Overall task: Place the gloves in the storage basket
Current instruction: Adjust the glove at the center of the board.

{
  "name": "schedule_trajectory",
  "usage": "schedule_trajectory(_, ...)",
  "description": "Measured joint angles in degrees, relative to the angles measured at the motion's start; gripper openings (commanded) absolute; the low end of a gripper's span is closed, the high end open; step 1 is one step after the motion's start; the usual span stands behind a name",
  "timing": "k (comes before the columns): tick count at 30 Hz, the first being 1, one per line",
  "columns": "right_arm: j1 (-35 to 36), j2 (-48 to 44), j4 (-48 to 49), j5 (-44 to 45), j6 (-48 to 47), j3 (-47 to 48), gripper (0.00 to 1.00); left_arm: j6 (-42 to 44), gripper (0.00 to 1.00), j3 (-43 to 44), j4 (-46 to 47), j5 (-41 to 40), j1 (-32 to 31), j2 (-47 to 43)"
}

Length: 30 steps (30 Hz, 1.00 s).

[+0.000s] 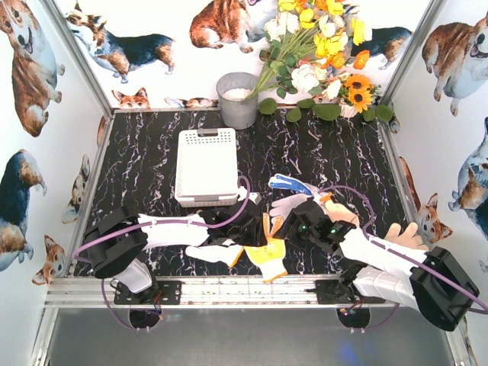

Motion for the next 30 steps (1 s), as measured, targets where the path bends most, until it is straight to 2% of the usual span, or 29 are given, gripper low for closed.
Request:
schedule_trajectory(17, -0.7, 12.2, 15.0, -0.8, -0.2, 2.3, 0.54, 2.8, 0.29, -3.7, 0.0, -3.5, -0.1, -0.5)
schedule_trajectory(30, -4.8, 18.6, 11.1, -1.6, -9.4, 9.8, 0.58, 6.5, 0.32, -4.4, -7.5, -9.6, 0.0, -4.3)
